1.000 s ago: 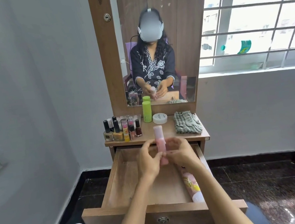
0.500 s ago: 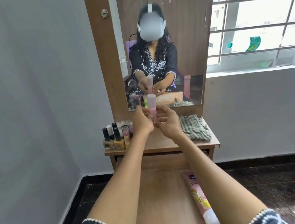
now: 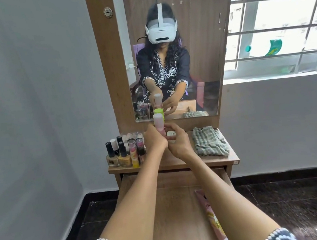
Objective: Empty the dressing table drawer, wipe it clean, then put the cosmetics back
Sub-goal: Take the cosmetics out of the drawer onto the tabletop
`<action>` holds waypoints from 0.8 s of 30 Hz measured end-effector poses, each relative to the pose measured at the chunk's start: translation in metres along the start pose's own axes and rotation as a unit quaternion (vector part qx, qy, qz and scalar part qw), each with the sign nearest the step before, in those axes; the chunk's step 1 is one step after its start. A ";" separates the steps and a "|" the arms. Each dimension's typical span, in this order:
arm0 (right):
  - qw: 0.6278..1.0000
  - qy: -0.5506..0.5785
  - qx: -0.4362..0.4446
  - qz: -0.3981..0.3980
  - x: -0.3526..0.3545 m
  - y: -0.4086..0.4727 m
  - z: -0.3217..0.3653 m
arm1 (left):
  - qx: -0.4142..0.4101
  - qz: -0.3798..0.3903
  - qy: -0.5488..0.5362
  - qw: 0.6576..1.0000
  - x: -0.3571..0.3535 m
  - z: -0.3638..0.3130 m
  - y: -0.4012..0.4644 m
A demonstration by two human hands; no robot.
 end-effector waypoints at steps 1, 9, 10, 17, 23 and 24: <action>1.000 0.002 -0.006 0.009 -0.001 0.000 0.000 | 0.005 0.002 0.008 1.000 0.000 0.000 0.000; 1.000 -0.016 -0.015 0.012 -0.003 -0.001 -0.009 | 0.023 0.013 0.026 0.999 -0.004 0.003 -0.004; 1.000 -0.012 -0.019 0.015 -0.003 -0.001 -0.009 | 0.026 0.007 0.020 0.999 -0.004 0.003 -0.005; 0.994 0.064 -0.088 0.015 -0.003 0.000 -0.011 | 0.035 -0.031 0.012 0.999 -0.005 0.001 -0.020; 0.993 0.057 -0.104 -0.006 -0.003 -0.003 -0.016 | 0.035 -0.041 0.033 0.998 -0.003 -0.001 -0.029; 0.996 0.019 -0.085 -0.012 -0.001 -0.003 -0.018 | 0.035 -0.041 0.033 0.998 -0.002 -0.001 -0.030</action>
Point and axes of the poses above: each hand's wrist, its own y-axis towards the middle knuckle, its own x-axis out of the back of the hand, z = x × y, the point moved 2 cm from there along y, towards the middle knuckle, and after that the axes turned 1 degree about -x, right-handed, at the moved point
